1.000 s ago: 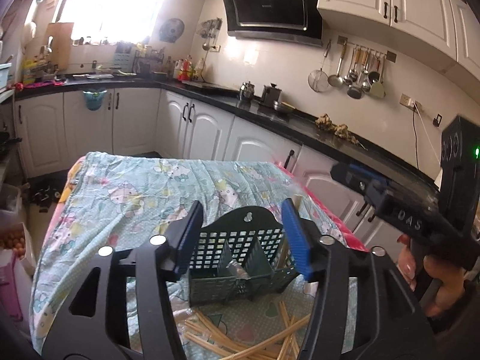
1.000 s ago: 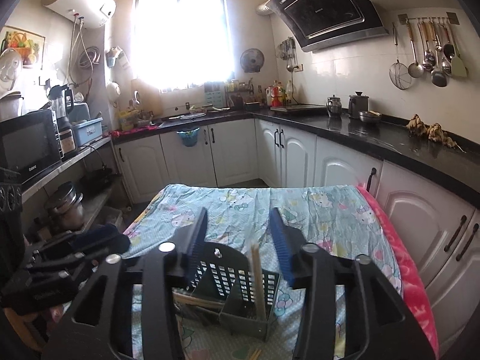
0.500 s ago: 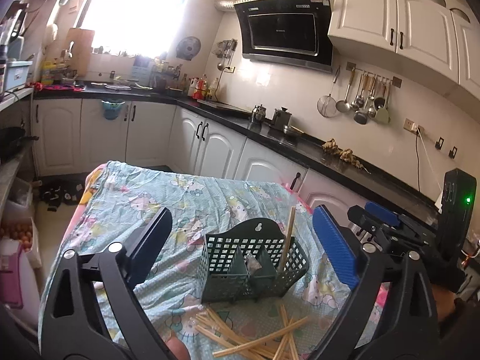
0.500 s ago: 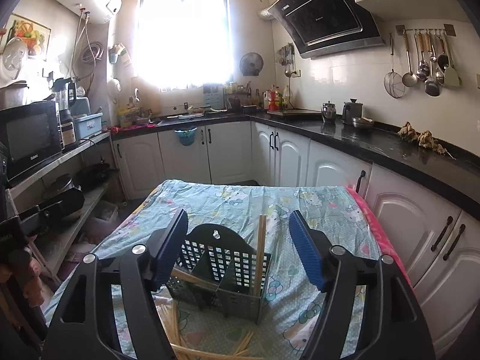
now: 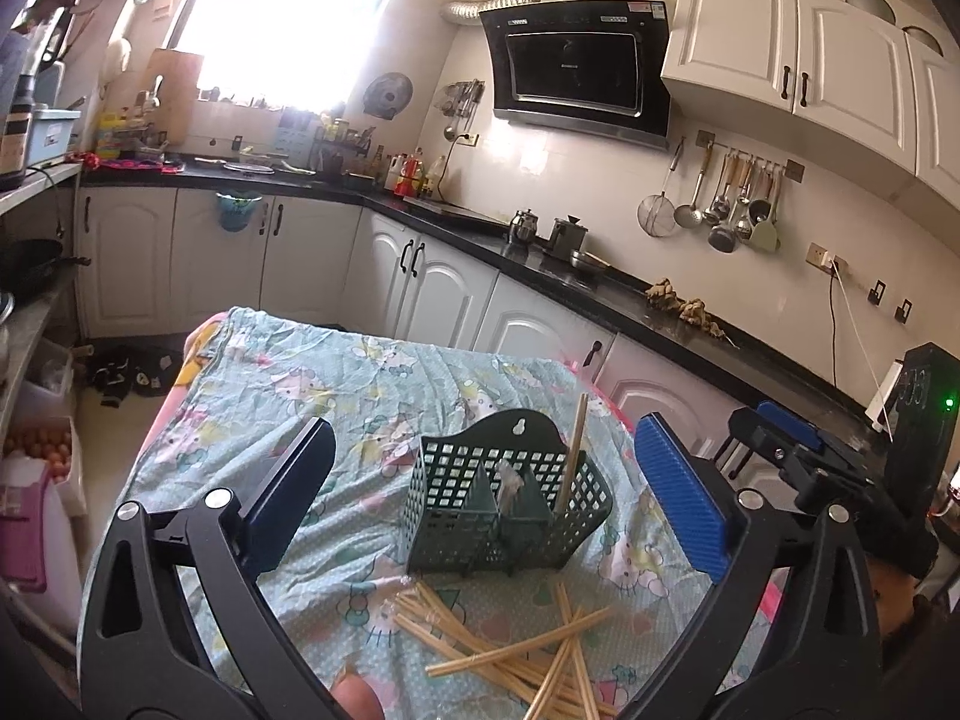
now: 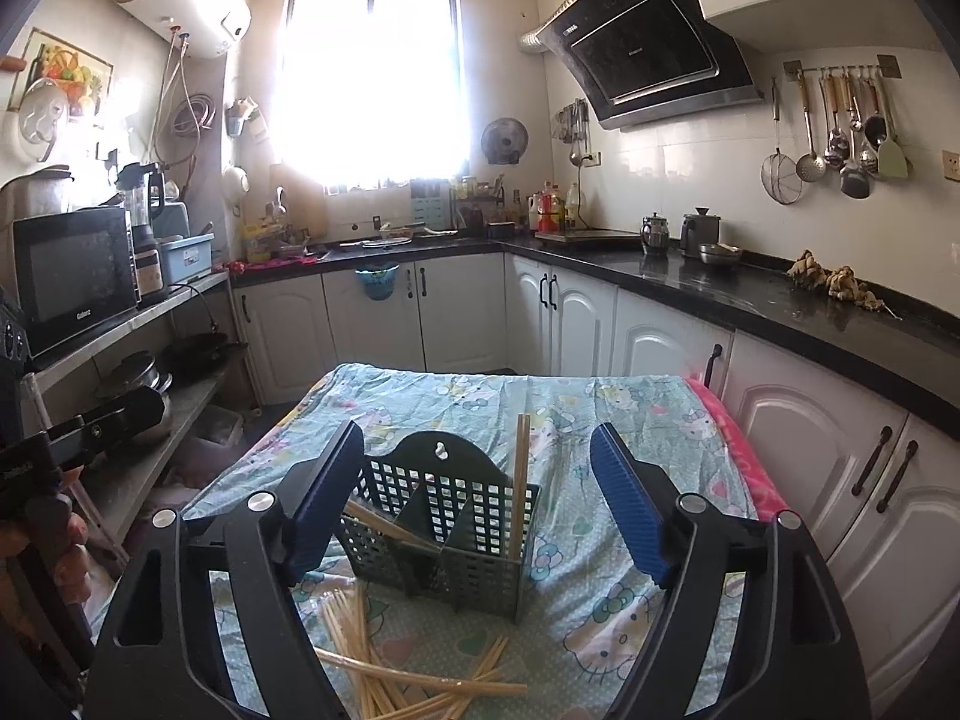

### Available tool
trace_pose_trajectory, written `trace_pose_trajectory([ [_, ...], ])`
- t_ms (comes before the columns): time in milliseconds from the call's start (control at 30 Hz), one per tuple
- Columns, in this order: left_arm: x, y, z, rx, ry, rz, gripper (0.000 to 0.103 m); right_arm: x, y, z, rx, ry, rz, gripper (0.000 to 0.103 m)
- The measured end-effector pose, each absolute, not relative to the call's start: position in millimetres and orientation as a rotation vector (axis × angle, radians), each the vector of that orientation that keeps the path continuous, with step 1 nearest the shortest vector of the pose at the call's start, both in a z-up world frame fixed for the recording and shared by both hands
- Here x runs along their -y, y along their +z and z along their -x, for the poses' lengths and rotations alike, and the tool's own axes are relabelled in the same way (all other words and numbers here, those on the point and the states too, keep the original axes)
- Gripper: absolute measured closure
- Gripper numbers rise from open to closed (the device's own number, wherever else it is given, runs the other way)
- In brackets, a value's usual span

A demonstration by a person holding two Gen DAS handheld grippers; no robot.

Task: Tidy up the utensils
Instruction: 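Move both open grippers back down to the chopstick pile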

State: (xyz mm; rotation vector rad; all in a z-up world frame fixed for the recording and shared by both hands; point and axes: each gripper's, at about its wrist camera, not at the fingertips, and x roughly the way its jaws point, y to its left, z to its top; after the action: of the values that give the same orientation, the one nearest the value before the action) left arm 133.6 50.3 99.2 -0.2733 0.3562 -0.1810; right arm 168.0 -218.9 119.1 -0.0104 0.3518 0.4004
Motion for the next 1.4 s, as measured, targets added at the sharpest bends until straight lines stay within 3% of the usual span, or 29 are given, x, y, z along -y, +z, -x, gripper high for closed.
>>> trace_pose_trajectory([
  [1400, -32.2, -4.7, -71.8, -0.573, -0.256, 0.234, 0.011, 217.5, 44.7, -125.0, -0.504, 0.405, 0.083, 0.026],
])
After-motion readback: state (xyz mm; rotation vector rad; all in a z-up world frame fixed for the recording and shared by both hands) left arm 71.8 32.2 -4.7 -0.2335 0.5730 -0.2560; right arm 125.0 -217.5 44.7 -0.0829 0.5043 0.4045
